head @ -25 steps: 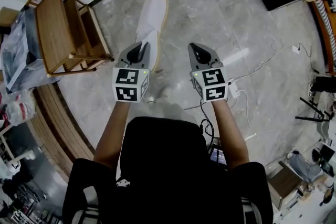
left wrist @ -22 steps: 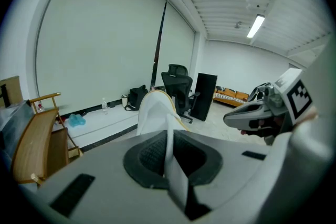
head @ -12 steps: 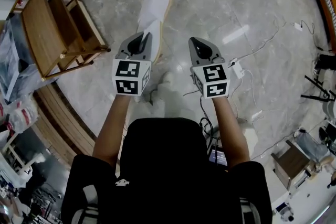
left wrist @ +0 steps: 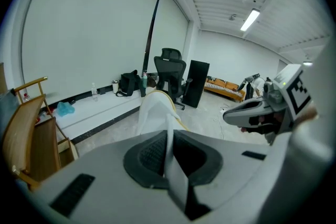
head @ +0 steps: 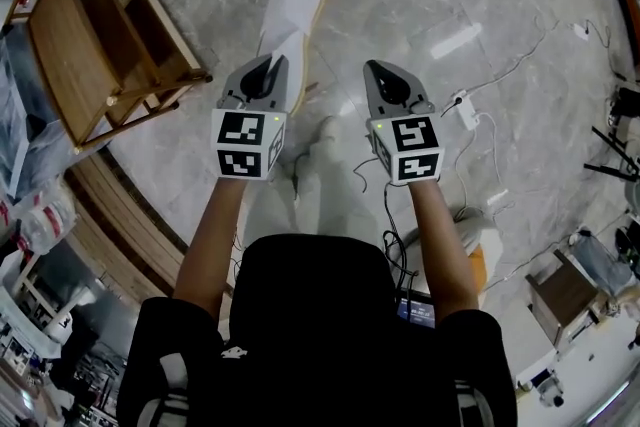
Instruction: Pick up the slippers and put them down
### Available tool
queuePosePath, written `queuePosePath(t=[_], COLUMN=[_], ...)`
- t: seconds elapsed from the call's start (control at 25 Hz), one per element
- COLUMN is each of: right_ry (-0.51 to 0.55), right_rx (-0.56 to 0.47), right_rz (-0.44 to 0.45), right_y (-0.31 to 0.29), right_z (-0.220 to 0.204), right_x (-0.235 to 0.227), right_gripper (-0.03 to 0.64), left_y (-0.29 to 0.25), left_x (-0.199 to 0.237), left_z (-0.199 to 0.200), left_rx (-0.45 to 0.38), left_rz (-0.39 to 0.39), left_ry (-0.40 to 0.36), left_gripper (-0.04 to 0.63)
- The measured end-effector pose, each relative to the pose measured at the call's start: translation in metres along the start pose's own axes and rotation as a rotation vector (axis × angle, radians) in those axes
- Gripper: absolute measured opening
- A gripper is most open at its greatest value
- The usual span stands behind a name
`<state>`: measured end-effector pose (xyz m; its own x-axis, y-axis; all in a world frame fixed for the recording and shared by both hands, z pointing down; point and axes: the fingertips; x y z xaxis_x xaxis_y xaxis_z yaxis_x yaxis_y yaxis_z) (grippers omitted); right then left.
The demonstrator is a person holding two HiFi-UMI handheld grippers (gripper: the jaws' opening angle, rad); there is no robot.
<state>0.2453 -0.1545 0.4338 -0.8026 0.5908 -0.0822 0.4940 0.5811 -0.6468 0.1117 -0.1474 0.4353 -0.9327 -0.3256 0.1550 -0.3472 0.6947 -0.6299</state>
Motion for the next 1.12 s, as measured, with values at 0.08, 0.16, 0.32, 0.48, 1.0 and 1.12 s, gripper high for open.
queuePosePath(t=[0.08,0.16,0.32,0.48,1.0,1.12], right_ry=[-0.007,-0.011,-0.026,-0.030,-0.013,-0.005], right_rx=[-0.003,-0.005,-0.002,0.011,-0.009,-0.013], right_rz=[-0.002,-0.005,-0.031,-0.054,-0.064,-0.073], right_y=[-0.007,-0.015,-0.033,-0.052,-0.121,-0.140], right_z=[-0.008,-0.018,-0.043,-0.074,-0.159,-0.175], right_x=[0.002,0.003,-0.002,-0.002,0.003,0.000], right_gripper=[-0.015,-0.015,-0.015,-0.015,-0.015,-0.015], left_y=[-0.008,-0.017,-0.040,-0.062,-0.115,-0.131], left_x=[0.003,0.003,0.001,0.007,0.028,0.035], left_z=[-0.014,-0.025,-0.050,-0.078,-0.175,-0.191], left_rx=[0.014,0.019,0.018,0.012,-0.010,-0.022], left_rz=[-0.004,-0.013,-0.045,-0.060,-0.059,-0.066], left_ry=[-0.005,-0.011,-0.026,-0.036,-0.038,-0.038], left_gripper=[0.021,0.021,0.021,0.021,0.021,0.021])
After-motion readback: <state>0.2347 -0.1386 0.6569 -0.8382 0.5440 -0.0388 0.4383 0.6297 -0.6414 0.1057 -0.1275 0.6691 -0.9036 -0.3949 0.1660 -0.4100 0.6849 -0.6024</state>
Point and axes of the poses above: the fingertips, and each gripper's own axes: y backward along the fingers, x to its left, z out of its top, and after that the axes turned 3 degrees about x, right-handed
